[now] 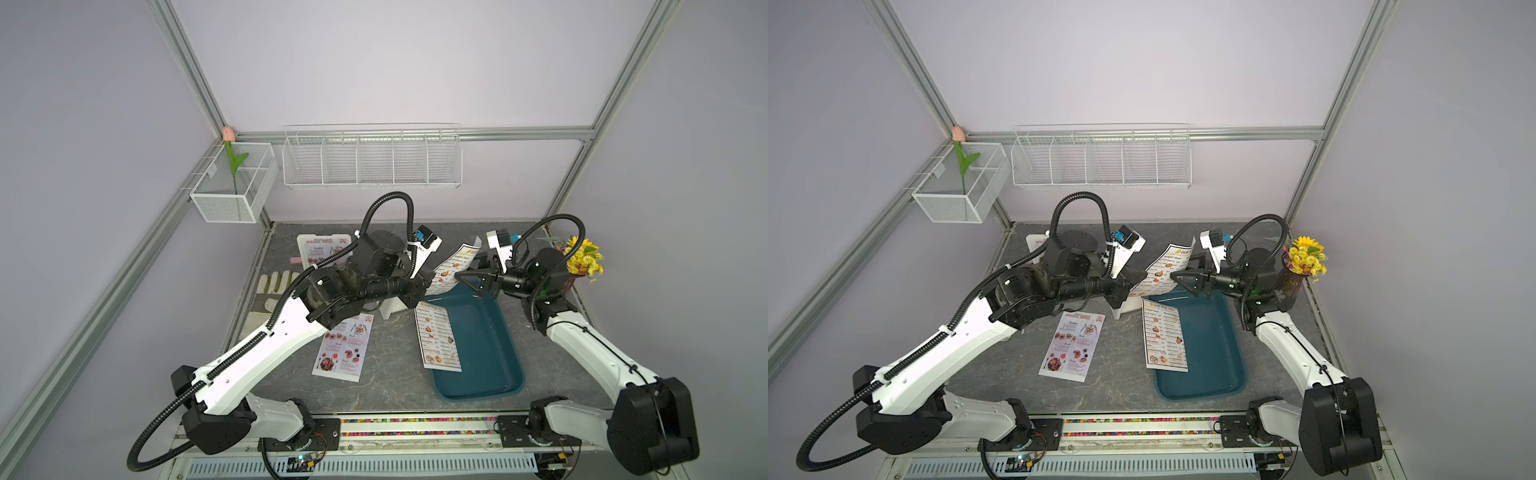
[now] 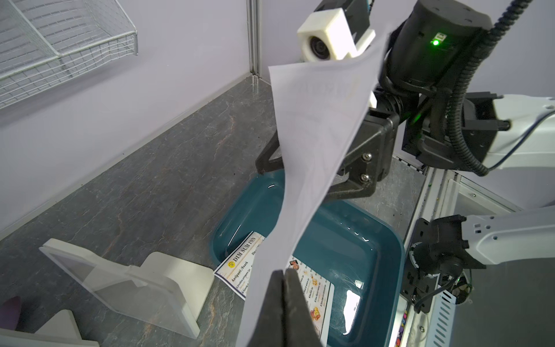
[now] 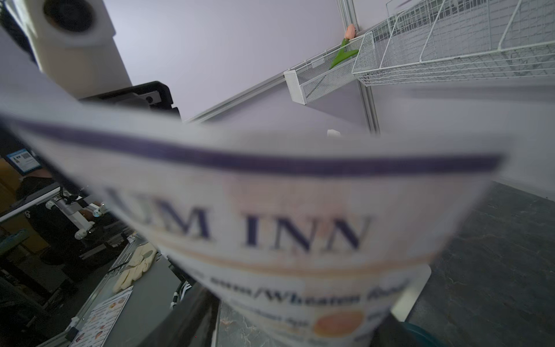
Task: Replace the menus in the menu holders
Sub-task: Pick up the menu from the storage box.
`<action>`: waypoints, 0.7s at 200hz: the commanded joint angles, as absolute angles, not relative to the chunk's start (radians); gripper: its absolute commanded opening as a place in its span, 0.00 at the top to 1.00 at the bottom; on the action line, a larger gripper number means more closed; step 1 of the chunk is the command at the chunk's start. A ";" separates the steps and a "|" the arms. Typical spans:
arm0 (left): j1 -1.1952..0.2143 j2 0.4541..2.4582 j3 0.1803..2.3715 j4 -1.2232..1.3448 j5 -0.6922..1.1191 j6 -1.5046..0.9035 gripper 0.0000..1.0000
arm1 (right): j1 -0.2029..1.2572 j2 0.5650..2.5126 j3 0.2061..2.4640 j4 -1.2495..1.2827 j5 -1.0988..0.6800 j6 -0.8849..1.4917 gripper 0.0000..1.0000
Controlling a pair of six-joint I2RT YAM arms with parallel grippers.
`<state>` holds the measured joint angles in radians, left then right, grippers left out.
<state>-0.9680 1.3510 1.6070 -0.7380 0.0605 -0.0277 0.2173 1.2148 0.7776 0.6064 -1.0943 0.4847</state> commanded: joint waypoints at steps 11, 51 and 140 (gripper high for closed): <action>-0.929 1.338 1.584 -0.688 0.045 -0.020 1.00 | 0.213 1.160 0.748 0.647 -1.119 0.519 0.40; -0.921 1.330 1.568 -0.660 0.067 -0.030 1.00 | 0.212 1.144 0.746 0.627 -1.098 0.525 0.41; -0.921 1.305 1.565 -0.654 0.107 -0.013 1.00 | 0.211 1.176 0.724 0.727 -1.059 0.627 0.29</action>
<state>-0.9230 1.3010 1.5448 -0.6518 0.0689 -0.0280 0.2173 1.1629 0.7418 0.6430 -1.0588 0.5709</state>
